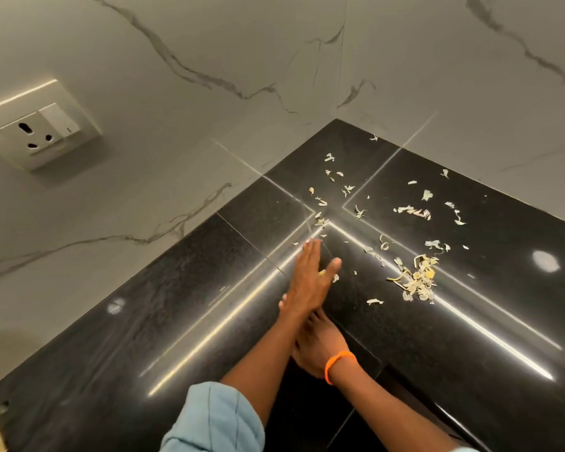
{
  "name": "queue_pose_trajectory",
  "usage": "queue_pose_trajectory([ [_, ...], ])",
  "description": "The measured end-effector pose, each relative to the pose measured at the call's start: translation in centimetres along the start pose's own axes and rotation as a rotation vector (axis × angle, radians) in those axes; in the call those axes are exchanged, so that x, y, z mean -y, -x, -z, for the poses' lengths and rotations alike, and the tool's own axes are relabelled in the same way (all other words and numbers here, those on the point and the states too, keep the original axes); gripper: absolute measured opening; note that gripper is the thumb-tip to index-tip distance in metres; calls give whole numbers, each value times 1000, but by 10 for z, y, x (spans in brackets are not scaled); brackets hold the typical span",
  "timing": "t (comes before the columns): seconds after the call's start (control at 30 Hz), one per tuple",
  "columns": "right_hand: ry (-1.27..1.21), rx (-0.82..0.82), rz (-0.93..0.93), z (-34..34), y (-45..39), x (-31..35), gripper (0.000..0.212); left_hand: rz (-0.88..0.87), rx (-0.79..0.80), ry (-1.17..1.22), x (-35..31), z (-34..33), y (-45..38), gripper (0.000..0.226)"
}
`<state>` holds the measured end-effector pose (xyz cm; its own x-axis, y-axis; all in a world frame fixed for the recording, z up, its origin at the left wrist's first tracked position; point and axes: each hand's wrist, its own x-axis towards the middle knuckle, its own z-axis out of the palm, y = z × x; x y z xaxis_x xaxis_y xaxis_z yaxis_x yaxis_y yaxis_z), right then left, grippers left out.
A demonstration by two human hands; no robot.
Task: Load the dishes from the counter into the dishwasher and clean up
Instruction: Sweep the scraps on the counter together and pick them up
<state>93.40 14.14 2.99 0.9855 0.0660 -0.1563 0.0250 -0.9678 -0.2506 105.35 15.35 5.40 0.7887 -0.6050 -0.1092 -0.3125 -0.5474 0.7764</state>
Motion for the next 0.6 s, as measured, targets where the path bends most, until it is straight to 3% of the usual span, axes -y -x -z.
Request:
queue_pose_trajectory([
  [0.23,-49,-89,-376,29,2,-91,73,260,-278,-163,69,69,-2,94],
  [0.4,-115,-188,-492,42,47,-130,70,194,-226,-506,57,23,9,90],
  [0.5,-139,-326,-669,49,74,-164,70,127,-175,-517,16,-14,-8,88],
  [0.6,-210,-356,-903,41,101,-194,82,3,-58,-553,-16,-53,-16,90],
])
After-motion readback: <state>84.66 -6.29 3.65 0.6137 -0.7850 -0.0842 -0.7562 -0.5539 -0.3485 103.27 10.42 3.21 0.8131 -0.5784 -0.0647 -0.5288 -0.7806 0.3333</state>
